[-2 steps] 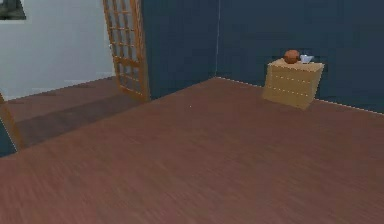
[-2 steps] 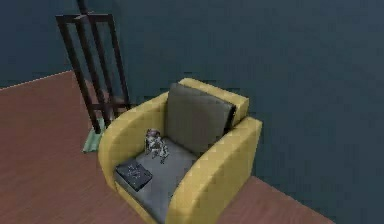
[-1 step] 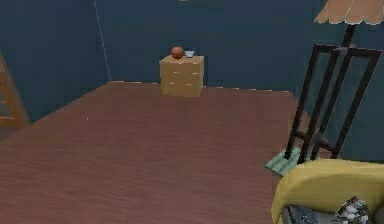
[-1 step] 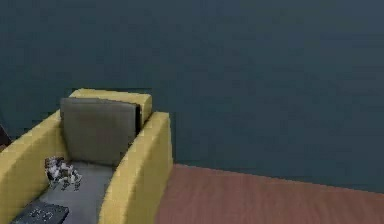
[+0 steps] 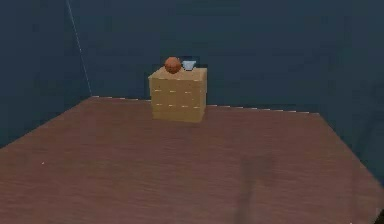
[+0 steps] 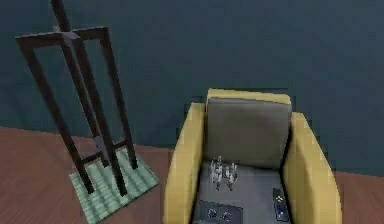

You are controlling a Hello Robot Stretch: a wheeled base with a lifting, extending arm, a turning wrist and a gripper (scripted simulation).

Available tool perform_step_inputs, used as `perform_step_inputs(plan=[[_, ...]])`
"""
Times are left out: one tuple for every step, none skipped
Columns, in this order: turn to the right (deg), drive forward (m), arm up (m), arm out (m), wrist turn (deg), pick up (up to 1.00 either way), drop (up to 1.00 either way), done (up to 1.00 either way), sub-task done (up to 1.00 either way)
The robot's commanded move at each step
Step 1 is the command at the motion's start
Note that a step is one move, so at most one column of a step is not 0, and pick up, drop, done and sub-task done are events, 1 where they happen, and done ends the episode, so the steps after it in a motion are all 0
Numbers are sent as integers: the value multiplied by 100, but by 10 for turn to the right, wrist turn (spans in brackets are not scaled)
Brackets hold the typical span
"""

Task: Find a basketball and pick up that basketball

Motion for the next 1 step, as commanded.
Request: perform_step_inputs(plan=[[0, 100, 0, 0, 0, 0, 0, 0, 0]])
